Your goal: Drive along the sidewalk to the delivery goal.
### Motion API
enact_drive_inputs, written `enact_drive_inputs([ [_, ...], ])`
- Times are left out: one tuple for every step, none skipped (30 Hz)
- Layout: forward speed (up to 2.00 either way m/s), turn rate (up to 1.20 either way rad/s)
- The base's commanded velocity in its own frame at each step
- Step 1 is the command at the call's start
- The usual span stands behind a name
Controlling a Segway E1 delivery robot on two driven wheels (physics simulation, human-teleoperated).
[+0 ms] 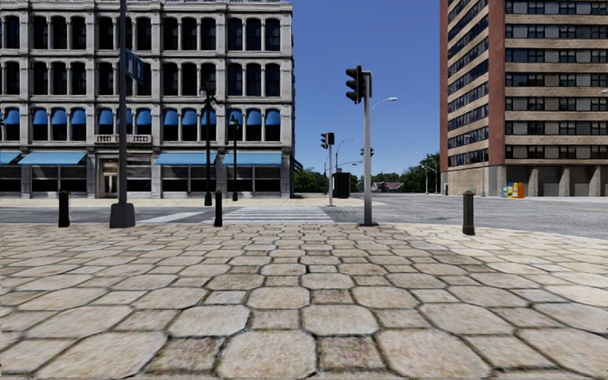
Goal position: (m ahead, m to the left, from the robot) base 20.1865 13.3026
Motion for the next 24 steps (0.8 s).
enact_drive_inputs([
  [2.0, 0.0],
  [2.0, 0.0],
  [2.0, 0.0],
  [2.0, 0.0],
  [2.0, 0.0],
  [2.0, 0.0],
  [2.0, 0.0],
  [2.0, 0.0],
  [2.0, 0.0],
  [2.0, 0.0],
  [2.0, 0.0],
  [2.0, 0.0],
  [2.0, 0.0],
  [2.0, 0.0],
  [2.0, 0.0],
  [2.0, 0.0],
  [2.0, 0.0],
  [2.0, 0.0],
  [2.0, 0.0],
  [2.0, 0.0],
  [2.0, 0.0],
  [2.0, 0.0],
  [2.0, 0.0],
  [2.0, 0.0],
])
